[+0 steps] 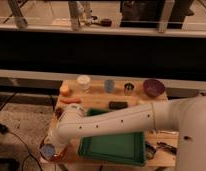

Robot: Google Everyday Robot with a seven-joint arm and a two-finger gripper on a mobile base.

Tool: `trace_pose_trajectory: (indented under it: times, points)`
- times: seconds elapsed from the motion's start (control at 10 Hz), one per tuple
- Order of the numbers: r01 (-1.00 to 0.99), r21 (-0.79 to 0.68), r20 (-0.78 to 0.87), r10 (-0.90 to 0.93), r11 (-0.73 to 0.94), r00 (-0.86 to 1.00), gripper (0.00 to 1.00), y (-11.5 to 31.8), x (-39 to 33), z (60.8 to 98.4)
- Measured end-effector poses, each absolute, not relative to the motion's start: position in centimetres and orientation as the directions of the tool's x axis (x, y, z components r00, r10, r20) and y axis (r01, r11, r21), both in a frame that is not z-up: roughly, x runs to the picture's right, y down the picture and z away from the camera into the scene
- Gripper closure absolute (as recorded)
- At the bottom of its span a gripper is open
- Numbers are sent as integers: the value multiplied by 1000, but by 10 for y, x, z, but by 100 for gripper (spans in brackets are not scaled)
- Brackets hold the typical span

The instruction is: Wipe red bowl with eraser

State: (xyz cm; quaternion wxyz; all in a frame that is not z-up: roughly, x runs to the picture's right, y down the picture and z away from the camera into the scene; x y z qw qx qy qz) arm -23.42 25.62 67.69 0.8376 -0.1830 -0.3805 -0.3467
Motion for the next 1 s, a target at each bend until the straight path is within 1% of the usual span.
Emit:
trace_pose_trajectory:
  times: [0.2,0.5,1.0]
  points:
    - [728,-25,758,-462,685,461,95,248,-237,689]
    - [749,28,756,-503,663,418,95,240,-256,693]
    - [747,100,791,-508,657,341,95,239,-292,684]
